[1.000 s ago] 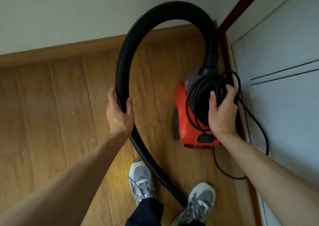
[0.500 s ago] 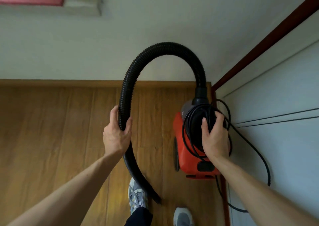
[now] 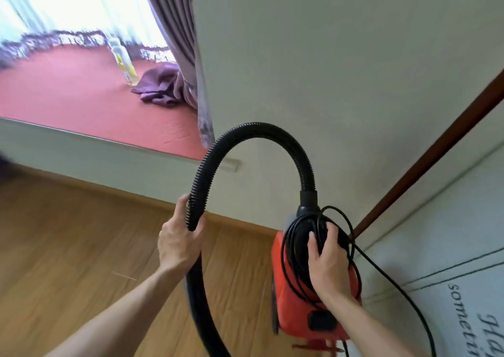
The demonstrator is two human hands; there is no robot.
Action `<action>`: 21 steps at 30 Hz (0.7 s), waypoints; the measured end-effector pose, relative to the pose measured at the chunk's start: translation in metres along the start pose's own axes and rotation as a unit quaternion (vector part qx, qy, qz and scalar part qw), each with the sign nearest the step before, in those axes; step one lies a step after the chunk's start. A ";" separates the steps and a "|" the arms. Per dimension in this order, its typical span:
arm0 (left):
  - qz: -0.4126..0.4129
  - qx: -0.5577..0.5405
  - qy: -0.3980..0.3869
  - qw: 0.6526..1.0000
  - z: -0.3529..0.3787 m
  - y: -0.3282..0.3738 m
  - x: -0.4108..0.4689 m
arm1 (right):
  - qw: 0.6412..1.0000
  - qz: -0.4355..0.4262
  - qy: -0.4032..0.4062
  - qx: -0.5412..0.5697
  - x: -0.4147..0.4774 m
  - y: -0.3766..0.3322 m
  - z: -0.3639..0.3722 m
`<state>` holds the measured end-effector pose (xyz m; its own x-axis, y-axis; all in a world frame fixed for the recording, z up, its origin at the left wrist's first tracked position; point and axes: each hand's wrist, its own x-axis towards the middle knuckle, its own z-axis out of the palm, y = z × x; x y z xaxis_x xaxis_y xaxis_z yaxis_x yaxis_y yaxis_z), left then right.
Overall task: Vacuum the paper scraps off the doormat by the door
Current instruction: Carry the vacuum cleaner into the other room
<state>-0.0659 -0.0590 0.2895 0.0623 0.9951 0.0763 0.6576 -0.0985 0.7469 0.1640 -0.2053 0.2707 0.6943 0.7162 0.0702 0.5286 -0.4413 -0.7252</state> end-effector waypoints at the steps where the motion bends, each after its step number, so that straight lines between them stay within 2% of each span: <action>1: 0.004 -0.006 0.005 1.000 -0.016 0.012 0.001 | 1.000 -0.009 0.004 0.005 0.002 -0.016 -0.010; 11: 0.031 -0.011 0.093 0.995 -0.186 0.106 0.027 | 0.993 -0.108 0.001 0.038 0.013 -0.189 -0.077; 21: 0.050 -0.005 0.206 0.977 -0.368 0.107 0.021 | 0.970 -0.236 -0.012 0.053 -0.024 -0.371 -0.098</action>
<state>-0.2703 -0.0499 0.6136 -0.1833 0.8943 0.4081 0.6566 -0.1976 0.7279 -0.0014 -0.1116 0.6054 0.3749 0.8383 0.3960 0.7309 -0.0045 -0.6824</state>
